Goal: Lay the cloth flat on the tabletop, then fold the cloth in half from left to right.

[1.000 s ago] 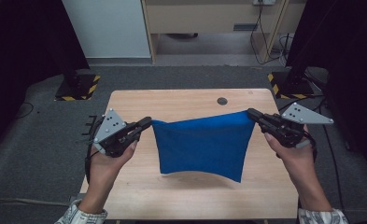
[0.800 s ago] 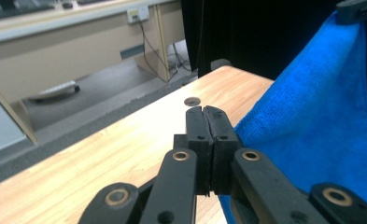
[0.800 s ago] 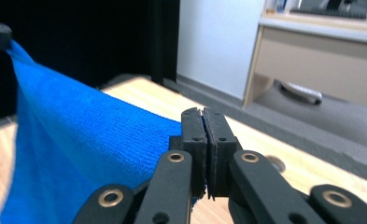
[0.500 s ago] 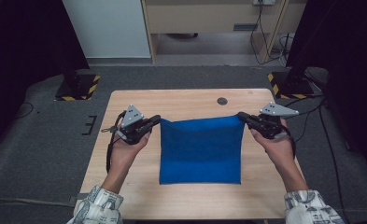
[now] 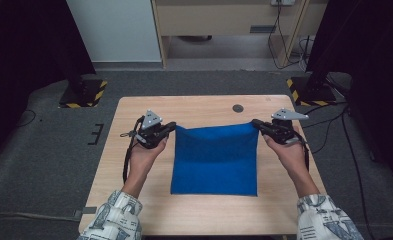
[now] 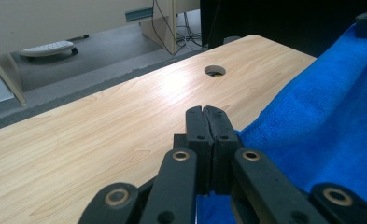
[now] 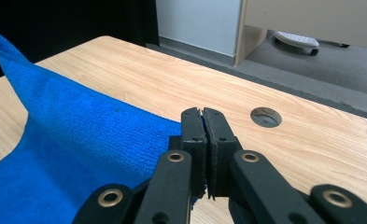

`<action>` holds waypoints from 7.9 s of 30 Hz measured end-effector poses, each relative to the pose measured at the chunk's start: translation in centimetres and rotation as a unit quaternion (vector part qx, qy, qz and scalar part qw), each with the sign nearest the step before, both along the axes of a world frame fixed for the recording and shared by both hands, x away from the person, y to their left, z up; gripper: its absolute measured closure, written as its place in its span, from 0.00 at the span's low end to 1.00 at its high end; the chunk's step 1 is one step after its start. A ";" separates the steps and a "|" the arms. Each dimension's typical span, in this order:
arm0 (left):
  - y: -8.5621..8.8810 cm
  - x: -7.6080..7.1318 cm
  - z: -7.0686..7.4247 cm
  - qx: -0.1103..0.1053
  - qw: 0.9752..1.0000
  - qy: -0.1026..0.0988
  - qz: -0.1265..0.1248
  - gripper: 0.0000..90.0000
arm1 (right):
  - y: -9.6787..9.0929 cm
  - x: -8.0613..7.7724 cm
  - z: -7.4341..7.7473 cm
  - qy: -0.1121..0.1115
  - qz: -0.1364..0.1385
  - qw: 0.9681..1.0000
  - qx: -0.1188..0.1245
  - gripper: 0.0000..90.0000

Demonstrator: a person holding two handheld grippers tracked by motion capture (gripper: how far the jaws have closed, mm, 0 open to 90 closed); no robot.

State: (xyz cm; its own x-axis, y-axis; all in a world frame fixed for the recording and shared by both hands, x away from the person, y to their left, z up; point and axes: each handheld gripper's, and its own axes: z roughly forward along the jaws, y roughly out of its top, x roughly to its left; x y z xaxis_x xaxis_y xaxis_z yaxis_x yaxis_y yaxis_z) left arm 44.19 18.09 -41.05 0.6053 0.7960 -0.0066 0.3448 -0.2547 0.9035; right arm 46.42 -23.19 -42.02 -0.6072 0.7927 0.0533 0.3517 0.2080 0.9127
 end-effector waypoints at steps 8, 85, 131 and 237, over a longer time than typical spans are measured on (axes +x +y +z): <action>-0.1 0.4 -0.6 0.007 1.000 0.006 0.009 0.99 | 0.4 0.9 -0.6 0.003 -0.006 1.000 -0.002 0.98; 0.2 6.6 -6.1 -0.006 0.996 0.051 0.070 0.39 | 1.7 8.2 -7.0 0.078 -0.130 0.987 -0.050 0.33; 1.0 3.5 -3.9 0.006 0.998 0.066 0.009 0.12 | 6.8 1.9 -4.5 0.084 -0.019 0.996 -0.022 0.14; 1.2 6.6 -7.4 0.040 0.992 0.112 0.031 0.28 | 24.9 -13.1 -11.1 0.103 0.219 0.966 -0.091 0.96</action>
